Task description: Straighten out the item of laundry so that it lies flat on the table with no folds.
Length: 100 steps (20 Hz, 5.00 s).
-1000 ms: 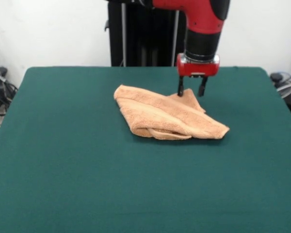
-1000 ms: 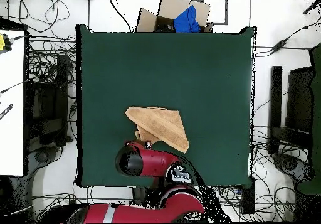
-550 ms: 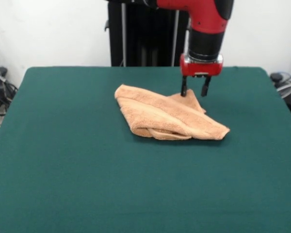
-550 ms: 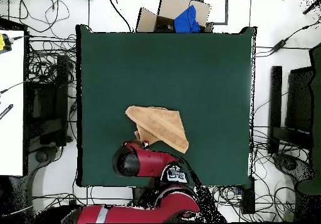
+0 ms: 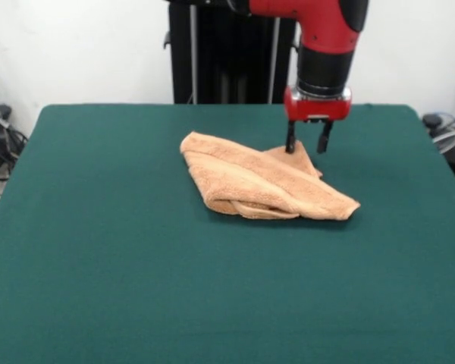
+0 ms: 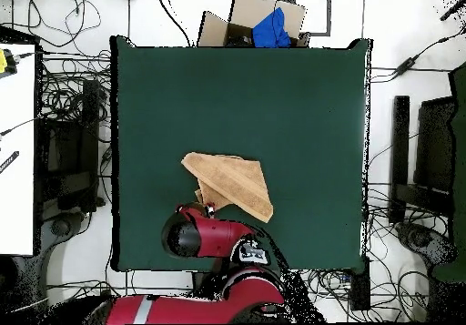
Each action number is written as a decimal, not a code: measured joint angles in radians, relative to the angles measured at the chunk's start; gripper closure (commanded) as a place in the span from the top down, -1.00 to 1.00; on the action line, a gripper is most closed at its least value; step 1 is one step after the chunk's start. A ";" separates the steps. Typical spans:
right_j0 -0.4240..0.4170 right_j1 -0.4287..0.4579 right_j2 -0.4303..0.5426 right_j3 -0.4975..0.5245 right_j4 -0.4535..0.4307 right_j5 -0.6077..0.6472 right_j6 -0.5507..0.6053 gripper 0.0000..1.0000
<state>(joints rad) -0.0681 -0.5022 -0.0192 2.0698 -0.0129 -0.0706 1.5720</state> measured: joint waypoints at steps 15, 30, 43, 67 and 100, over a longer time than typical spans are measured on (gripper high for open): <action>0.000 0.010 0.000 0.000 0.000 -0.063 0.000 -1.00; -0.008 -0.052 0.001 0.029 0.000 -0.063 0.000 -1.00; -0.075 -0.157 0.013 0.050 -0.001 -0.044 0.000 -1.00; -0.250 -0.384 0.081 0.092 -0.008 0.159 0.000 -1.00; -0.211 -0.783 0.095 0.278 0.012 0.535 0.000 -1.00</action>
<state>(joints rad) -0.2787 -1.2853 0.0762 2.3479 -0.0006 0.4647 1.5720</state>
